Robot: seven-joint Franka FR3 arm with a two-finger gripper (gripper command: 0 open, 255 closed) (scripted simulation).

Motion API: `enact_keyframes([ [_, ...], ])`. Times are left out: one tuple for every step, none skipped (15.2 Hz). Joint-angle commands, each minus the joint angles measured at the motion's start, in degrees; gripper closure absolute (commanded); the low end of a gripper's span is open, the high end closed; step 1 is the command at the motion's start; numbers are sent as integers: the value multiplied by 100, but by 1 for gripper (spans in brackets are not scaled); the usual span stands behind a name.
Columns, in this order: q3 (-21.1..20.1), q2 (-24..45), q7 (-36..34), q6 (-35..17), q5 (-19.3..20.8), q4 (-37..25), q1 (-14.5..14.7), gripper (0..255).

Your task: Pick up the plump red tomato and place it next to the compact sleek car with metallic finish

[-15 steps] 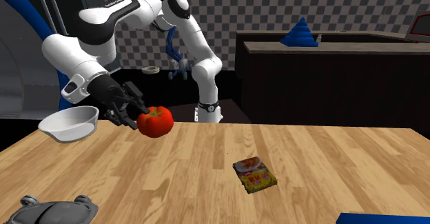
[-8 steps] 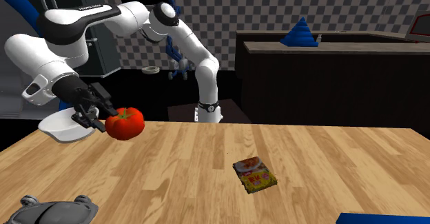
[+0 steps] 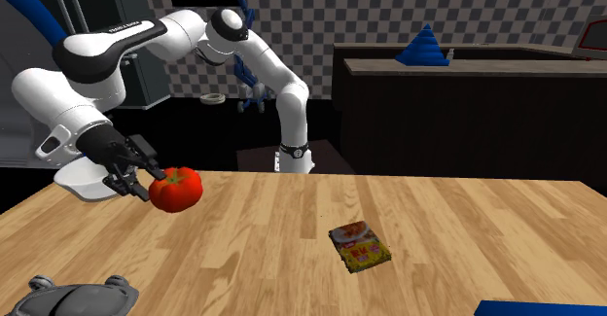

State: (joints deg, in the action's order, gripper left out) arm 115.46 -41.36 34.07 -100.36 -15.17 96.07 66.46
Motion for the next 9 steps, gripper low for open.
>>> enact_keyframes([
  [47, -46, 72, -122, 31, 110, 7, 255],
  [75, -77, 99, -168, 51, 138, 23, 255],
  [104, -109, 125, -213, 71, 165, 39, 255],
  [133, -141, 151, -259, 91, 191, 56, 255],
  [162, -174, 177, -304, 111, 215, 73, 255],
  [192, -208, 202, -348, 132, 238, 91, 255],
  [222, -242, 227, -393, 153, 260, 109, 255],
  [252, -277, 252, -437, 173, 281, 128, 255],
  [283, -312, 276, -481, 195, 300, 147, 255],
])
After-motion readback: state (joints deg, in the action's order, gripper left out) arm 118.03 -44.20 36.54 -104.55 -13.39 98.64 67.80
